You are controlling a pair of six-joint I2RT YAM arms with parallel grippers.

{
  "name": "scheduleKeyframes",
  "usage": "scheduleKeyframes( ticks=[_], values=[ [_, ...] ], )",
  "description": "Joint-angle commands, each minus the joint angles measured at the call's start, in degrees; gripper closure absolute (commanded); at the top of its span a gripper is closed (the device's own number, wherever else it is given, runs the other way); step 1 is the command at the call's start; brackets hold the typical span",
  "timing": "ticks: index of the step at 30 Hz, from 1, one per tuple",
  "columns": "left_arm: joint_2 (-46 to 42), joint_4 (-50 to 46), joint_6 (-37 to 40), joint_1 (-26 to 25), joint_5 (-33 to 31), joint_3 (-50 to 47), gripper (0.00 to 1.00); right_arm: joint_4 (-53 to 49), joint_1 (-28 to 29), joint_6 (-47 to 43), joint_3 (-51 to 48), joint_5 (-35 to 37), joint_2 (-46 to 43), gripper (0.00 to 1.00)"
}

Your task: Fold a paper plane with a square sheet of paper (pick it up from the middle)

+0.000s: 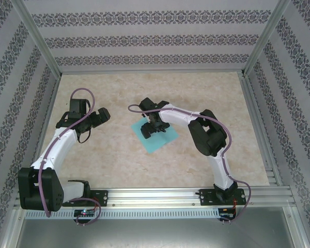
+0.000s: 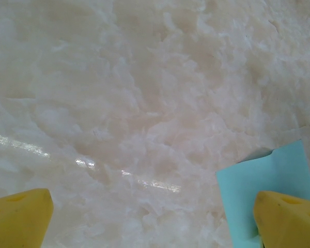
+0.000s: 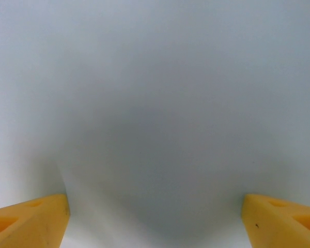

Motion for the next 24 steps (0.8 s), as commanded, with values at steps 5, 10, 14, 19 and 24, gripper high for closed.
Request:
scheduleKeyframes(
  ticks=[5,10,14,19,24],
  values=[
    [0.36,1.77,-0.63,-0.70,0.29,-0.62,0.00,-1.07,-1.18,0.65,-1.84,0.64,4.03,0.17],
    [0.38,2.03,-0.86,-0.88,1.04,-1.00,0.00,0.12,-1.12,2.41,-2.08,-0.09,1.12,0.24],
    [0.46,3.22,-1.64,-1.41,2.80,-2.40,0.00,4.32,-0.97,5.69,-5.30,-1.98,-3.05,0.40],
    [1.05,6.59,-3.57,-3.32,6.21,-5.73,0.03,9.54,-0.60,10.36,-9.64,-4.59,-8.46,0.58],
    [1.48,12.92,-6.18,-7.25,10.27,-9.38,0.10,19.67,-0.97,16.20,-16.68,-13.47,-17.07,0.65]
  ],
)
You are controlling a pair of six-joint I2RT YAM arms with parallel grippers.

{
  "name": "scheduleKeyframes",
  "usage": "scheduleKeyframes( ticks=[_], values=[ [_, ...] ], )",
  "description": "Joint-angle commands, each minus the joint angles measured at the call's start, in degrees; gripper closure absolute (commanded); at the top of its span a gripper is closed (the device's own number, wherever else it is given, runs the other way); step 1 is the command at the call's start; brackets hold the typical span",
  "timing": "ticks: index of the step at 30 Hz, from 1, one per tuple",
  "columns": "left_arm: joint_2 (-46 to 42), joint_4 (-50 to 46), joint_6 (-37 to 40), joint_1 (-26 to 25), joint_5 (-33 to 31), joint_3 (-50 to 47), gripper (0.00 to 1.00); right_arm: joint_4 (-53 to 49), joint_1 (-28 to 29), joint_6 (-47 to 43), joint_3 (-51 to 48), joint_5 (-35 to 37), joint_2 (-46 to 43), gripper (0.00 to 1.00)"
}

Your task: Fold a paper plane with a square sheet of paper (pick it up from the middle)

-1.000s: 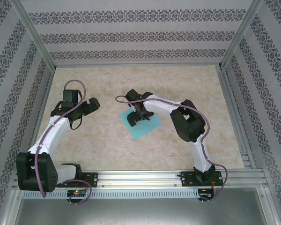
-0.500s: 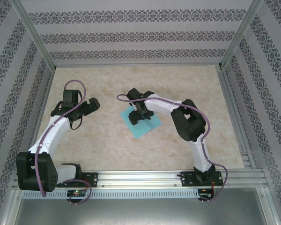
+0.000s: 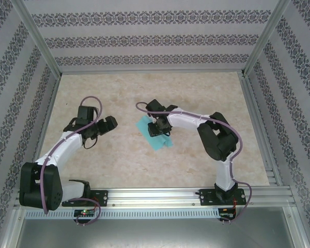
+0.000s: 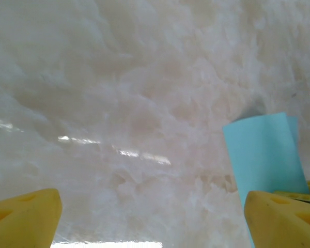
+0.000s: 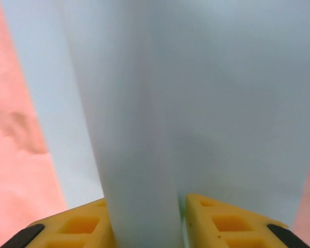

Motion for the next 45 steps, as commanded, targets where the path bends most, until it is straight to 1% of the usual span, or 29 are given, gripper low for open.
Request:
scheduleKeyframes(
  ticks=[1,5,8,11,15,18,22,26,28,31,34,36,38,40,45],
  values=[
    [0.14,7.89,-3.02,-3.19,4.24,-1.97,0.12,11.40,-0.53,6.92,-4.63,-9.91,-8.22,0.66],
    [-0.05,14.28,-5.68,-7.05,5.33,-4.29,0.14,25.72,-1.80,15.27,-12.24,-20.45,-14.34,0.66],
    [0.33,18.42,-7.16,-10.20,4.78,-5.44,0.18,31.24,-2.43,19.08,-15.67,-23.28,-15.04,0.65],
    [1.70,20.65,-8.01,-13.16,3.31,-5.34,0.20,30.65,-2.93,19.17,-16.98,-21.11,-14.02,0.64],
    [4.11,22.20,-9.10,-15.41,1.90,-4.81,0.21,29.52,-3.52,17.96,-17.83,-17.90,-12.61,0.63],
    [5.91,22.27,-9.29,-17.16,0.95,-3.98,0.22,28.84,-4.05,16.48,-18.02,-18.10,-11.27,0.62],
    [8.29,22.59,-9.60,-18.67,0.04,-2.89,0.22,28.26,-4.68,15.38,-18.43,-17.31,-10.03,0.62],
    [10.38,23.55,-10.54,-19.87,-0.74,-2.01,0.24,26.20,-5.23,14.61,-18.50,-14.89,-9.55,0.60],
    [11.38,24.08,-11.06,-20.39,-0.83,-1.75,0.26,24.41,-5.38,14.20,-18.51,-13.22,-9.72,0.58],
    [12.49,25.21,-11.66,-21.11,-1.32,-1.54,0.28,21.54,-5.43,13.25,-18.37,-10.36,-10.02,0.52],
    [13.39,25.25,-11.76,-21.60,-1.64,-0.99,0.29,17.67,-5.44,11.94,-17.42,-6.03,-10.33,0.44],
    [14.06,25.26,-11.76,-21.97,-1.78,-0.57,0.29,15.33,-5.55,10.72,-16.93,-3.36,-10.81,0.36],
    [14.59,25.26,-11.76,-22.24,-1.73,-0.28,0.29,12.82,-5.62,9.40,-16.08,-1.31,-10.86,0.31],
    [15.08,25.43,-11.85,-22.51,-1.82,-0.02,0.29,10.95,-5.87,8.15,-15.47,0.32,-10.85,0.30],
    [16.72,26.12,-12.05,-23.36,-1.41,0.71,0.29,9.02,-6.87,5.67,-15.45,-0.30,-11.16,0.29]
  ],
)
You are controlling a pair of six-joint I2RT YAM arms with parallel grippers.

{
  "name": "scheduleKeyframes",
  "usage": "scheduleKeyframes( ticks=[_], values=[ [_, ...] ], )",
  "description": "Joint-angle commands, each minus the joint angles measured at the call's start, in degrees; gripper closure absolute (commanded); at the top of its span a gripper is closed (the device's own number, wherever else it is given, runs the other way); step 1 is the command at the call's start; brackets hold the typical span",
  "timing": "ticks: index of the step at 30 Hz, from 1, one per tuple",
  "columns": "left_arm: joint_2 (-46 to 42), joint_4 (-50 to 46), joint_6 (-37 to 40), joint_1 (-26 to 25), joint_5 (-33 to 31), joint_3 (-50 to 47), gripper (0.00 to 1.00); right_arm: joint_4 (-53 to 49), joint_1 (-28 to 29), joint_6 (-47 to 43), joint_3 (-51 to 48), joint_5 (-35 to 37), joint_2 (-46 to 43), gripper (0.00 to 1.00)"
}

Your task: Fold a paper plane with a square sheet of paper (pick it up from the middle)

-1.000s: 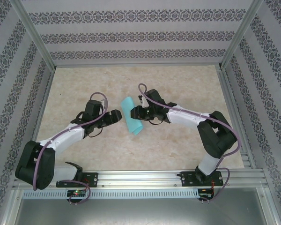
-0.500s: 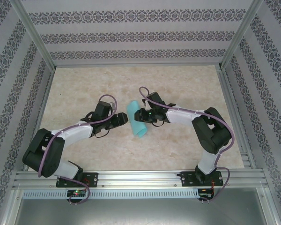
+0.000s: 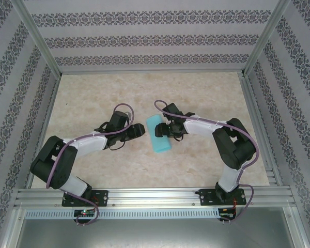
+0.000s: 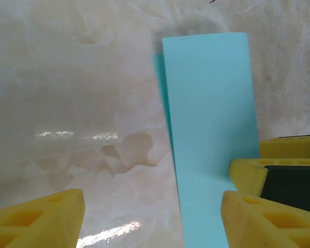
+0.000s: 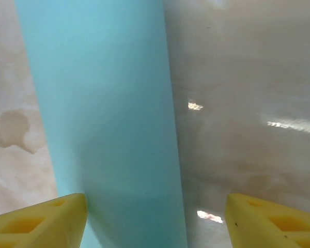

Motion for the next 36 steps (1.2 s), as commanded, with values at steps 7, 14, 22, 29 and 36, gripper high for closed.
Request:
scheduleKeyframes(
  ticks=[7,14,22,29,36],
  values=[
    [3.64,3.38,-0.90,-2.71,-0.20,3.40,0.33,-2.43,-2.10,-4.16,0.60,-1.44,-0.75,0.37],
    [5.13,5.32,-3.22,-3.33,-0.34,4.40,0.39,-2.57,-2.34,-5.21,1.23,-3.19,0.70,0.38],
    [6.25,8.82,-4.52,-3.33,-3.19,4.64,0.45,-1.62,-2.13,-2.99,0.79,-3.22,2.70,0.36],
    [5.73,10.92,-3.95,-3.38,-7.64,4.07,0.47,-3.41,-1.04,0.44,2.15,-0.30,4.25,0.34],
    [5.71,10.21,-3.17,-3.27,-9.65,4.72,0.47,-6.25,1.10,-0.15,2.84,3.98,6.12,0.34]
  ],
)
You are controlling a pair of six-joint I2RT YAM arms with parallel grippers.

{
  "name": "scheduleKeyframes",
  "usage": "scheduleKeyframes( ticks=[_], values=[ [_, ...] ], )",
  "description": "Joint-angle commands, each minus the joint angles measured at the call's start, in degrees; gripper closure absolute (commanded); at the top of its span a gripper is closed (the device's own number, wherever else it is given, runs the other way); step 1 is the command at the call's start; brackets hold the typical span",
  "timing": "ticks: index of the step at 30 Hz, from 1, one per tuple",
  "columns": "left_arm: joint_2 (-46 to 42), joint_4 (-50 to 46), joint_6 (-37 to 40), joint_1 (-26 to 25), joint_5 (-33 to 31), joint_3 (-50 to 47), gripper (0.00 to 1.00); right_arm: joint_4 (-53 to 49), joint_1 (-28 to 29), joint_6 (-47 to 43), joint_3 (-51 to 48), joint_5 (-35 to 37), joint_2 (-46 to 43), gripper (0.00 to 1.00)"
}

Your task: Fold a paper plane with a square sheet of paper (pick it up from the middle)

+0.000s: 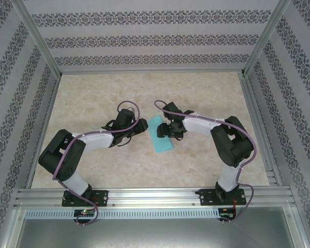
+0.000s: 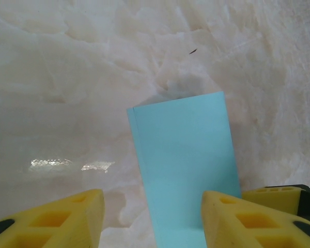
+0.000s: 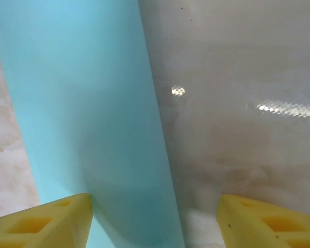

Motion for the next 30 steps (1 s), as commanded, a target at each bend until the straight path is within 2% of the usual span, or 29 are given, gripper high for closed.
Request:
scheduleKeyframes(
  ticks=[1,14,24,30],
  values=[
    [0.08,2.50,0.37,-0.64,-1.93,1.21,0.47,-1.75,1.28,-0.16,0.29,3.13,4.02,0.34],
    [1.46,0.52,0.73,0.28,-0.50,3.10,0.51,-2.84,1.36,-1.11,0.96,4.15,6.12,0.32],
    [3.11,-0.94,0.80,0.51,4.31,4.99,0.61,-2.21,1.02,-0.48,0.33,3.90,6.89,0.33],
    [4.03,-1.89,0.33,0.53,6.20,6.01,0.62,-1.33,0.40,-0.20,-0.80,2.98,6.78,0.33]
  ],
)
